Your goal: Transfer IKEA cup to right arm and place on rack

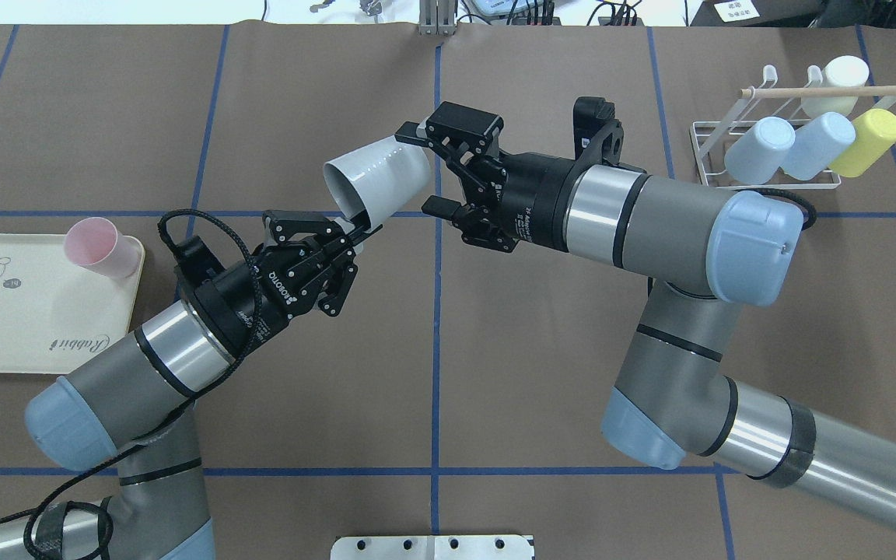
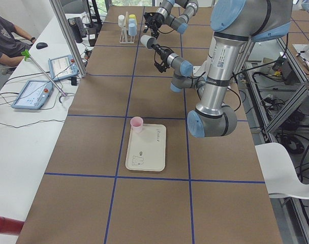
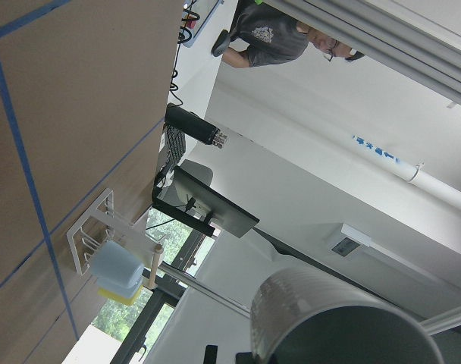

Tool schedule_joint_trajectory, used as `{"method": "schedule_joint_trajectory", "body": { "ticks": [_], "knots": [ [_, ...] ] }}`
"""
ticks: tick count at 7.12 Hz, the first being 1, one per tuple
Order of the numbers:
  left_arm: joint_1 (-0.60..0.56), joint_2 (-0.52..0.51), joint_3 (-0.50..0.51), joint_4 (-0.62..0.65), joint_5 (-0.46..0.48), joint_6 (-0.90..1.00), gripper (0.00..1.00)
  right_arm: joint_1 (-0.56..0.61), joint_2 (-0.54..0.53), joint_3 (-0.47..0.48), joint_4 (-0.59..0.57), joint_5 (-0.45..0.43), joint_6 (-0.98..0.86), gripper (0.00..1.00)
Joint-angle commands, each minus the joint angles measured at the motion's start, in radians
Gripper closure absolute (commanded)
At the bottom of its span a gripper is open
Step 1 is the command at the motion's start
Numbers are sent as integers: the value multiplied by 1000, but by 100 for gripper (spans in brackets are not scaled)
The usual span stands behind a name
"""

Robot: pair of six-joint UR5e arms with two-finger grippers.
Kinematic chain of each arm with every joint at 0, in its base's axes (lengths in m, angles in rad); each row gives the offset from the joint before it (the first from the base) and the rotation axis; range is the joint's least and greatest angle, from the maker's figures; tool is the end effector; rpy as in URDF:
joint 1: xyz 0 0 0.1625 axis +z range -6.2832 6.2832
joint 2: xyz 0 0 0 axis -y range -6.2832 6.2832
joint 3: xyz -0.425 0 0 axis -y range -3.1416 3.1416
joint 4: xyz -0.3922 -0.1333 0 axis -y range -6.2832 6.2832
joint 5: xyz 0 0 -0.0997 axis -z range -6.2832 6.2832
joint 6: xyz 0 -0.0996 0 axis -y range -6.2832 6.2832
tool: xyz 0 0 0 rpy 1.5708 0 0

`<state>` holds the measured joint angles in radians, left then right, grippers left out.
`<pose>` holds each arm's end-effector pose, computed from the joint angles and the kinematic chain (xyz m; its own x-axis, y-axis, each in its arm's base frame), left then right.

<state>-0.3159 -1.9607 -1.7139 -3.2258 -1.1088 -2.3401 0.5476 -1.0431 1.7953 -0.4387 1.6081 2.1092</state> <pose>0.4337 -0.3287 0.2234 -0.8290 -0.3842 -0.4064 0.0653 0.6552 -0.7526 -0.4143 -0.4044 0.1362 -0.4773 0.3091 0.8226 -0.2857 0.8307 -0.4779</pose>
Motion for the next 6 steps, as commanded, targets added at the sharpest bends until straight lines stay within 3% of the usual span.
{"method": "schedule_joint_trajectory", "body": {
  "ticks": [1, 6],
  "knots": [
    [17, -10, 0, 4, 14, 7, 100, 0, 0, 0, 0, -2, 0, 0],
    [17, -30, 0, 29, 18, 8, 100, -8, 0, -7, 2, -8, -2, 0]
  ]
}}
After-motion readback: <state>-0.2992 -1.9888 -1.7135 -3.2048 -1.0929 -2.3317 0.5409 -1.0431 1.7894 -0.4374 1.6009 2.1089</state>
